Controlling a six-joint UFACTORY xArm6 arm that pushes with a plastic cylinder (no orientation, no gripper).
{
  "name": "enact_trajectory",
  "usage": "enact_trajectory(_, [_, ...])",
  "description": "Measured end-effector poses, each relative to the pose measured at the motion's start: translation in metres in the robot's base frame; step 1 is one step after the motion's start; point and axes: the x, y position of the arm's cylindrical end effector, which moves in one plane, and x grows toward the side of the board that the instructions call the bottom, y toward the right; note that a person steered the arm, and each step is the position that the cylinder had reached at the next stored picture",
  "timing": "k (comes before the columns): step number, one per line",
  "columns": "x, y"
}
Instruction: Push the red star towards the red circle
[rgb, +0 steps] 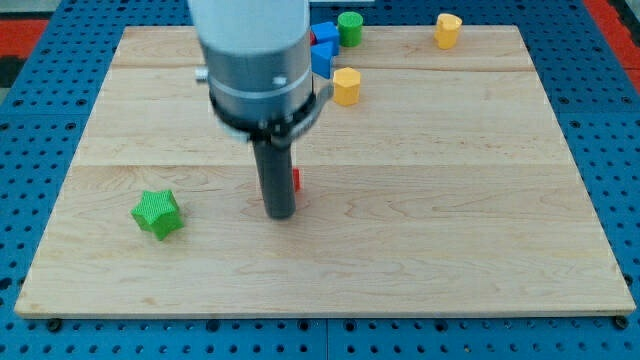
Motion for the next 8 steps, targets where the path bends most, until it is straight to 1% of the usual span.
enact_trajectory(2, [-0.100,-0.026])
enact_trajectory(3, [-0.130,-0.027])
enact_trajectory(4, [-0.092,-0.015])
enact_trajectory(5, [-0.054,0.014])
enact_trajectory(6, [-0.104,0.014])
enact_trajectory(7, [-0.144,0.014])
enact_trajectory(8, [-0.162,-0.004])
